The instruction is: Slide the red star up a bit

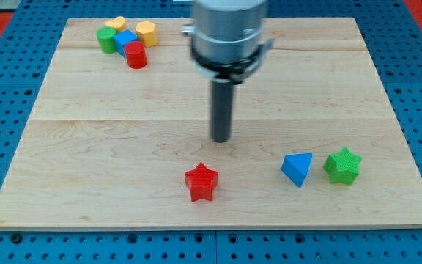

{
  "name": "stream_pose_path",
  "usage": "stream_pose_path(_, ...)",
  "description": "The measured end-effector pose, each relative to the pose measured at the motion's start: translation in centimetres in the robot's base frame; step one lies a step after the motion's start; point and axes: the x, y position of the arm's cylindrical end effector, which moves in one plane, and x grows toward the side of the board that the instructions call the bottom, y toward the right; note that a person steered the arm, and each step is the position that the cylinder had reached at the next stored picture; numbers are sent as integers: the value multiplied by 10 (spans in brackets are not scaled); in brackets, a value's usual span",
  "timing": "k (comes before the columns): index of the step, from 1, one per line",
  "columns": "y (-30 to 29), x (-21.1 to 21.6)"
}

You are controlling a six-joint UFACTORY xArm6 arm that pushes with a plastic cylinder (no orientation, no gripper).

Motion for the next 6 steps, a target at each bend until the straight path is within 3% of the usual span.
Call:
stream_pose_path(1, -54, 37)
stream_pose_path(2, -71, 99)
stream_pose_path(3, -43, 129)
stream_pose_path(6, -25, 88)
